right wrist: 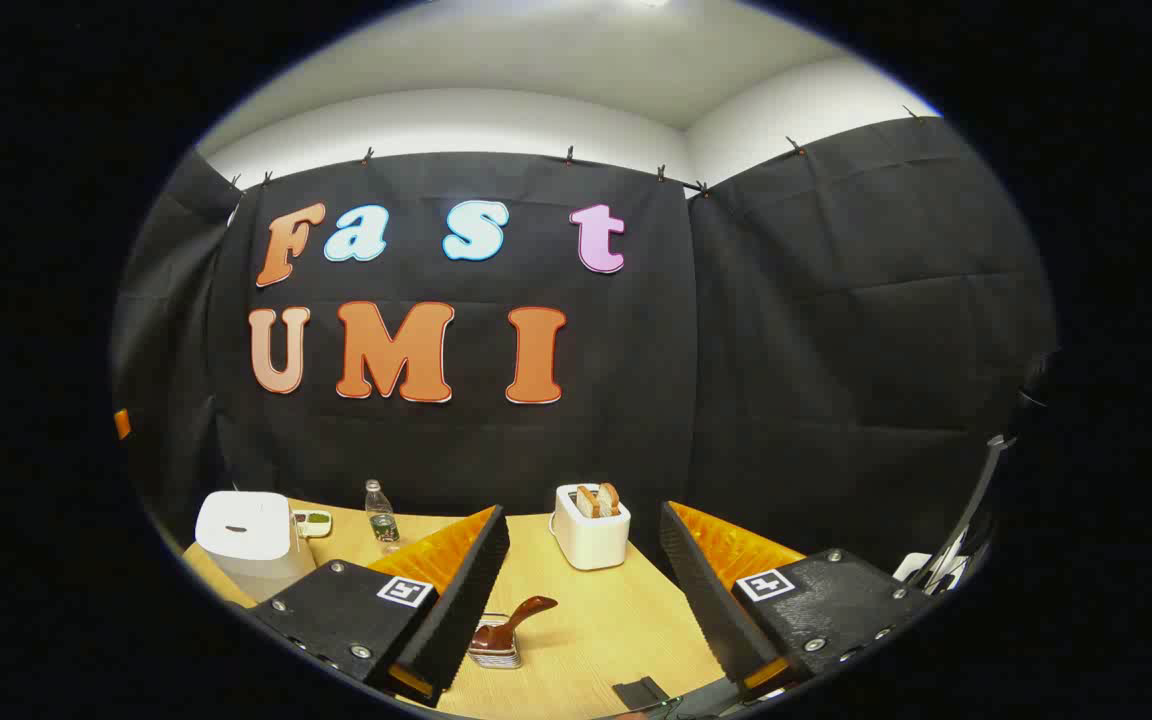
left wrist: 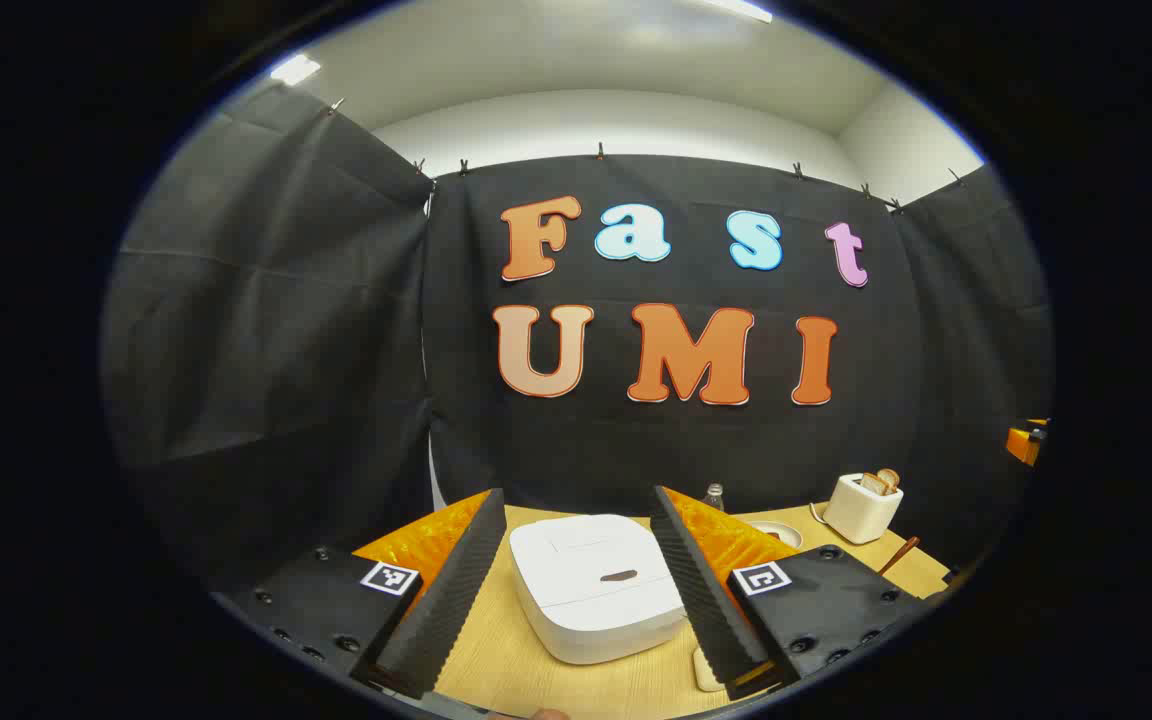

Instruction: Close the left gripper, press the button to open the rice cooker; take a wooden spoon from the chopstick holder with the right hand, scoop a spoonful of rice and pour it into the rice cooker, then put the wooden spoon back into the chopstick holder.

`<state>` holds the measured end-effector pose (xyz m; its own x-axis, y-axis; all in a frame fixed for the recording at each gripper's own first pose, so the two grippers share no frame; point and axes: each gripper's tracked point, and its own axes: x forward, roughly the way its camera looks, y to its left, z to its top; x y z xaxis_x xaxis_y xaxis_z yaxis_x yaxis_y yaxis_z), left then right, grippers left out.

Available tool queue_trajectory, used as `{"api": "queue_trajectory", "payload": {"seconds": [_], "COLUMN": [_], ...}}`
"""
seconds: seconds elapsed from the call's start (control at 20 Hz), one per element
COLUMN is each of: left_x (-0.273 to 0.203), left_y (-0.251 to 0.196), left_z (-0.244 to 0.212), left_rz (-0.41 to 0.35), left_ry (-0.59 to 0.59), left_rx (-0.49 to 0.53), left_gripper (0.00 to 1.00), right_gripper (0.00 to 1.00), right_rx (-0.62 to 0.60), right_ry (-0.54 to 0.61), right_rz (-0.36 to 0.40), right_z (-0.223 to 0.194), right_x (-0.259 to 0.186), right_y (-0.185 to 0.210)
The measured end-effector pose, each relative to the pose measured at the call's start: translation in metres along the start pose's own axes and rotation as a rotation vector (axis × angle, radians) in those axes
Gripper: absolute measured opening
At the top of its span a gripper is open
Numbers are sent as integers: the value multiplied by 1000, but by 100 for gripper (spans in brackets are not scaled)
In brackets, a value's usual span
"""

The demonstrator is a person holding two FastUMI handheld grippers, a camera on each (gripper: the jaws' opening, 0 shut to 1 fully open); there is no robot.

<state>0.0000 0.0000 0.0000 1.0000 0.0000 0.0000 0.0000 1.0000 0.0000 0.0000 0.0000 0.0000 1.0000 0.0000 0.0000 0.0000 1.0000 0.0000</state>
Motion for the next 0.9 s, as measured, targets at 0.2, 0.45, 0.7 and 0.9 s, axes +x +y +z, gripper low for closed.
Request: {"api": "queue_trajectory", "payload": {"seconds": [0.2, 0.45, 0.7, 0.9], "left_x": [0, 0, -1, -1], "left_y": [1, 1, 3, 3], "left_z": [0, 2, 2, 2], "left_rz": [0, 7, 11, 6], "left_ry": [0, -1, -1, 4], "left_rx": [5, 8, 14, 9], "left_gripper": [97, 98, 98, 99], "right_gripper": [95, 95, 95, 95], "right_rx": [7, -6, -17, -13], "right_ry": [-5, -9, -5, -4], "right_rz": [-3, -21, -19, -20], "right_z": [2, 3, 2, 4], "right_x": [0, -1, -2, -2], "right_y": [-2, -9, -8, -10]}}
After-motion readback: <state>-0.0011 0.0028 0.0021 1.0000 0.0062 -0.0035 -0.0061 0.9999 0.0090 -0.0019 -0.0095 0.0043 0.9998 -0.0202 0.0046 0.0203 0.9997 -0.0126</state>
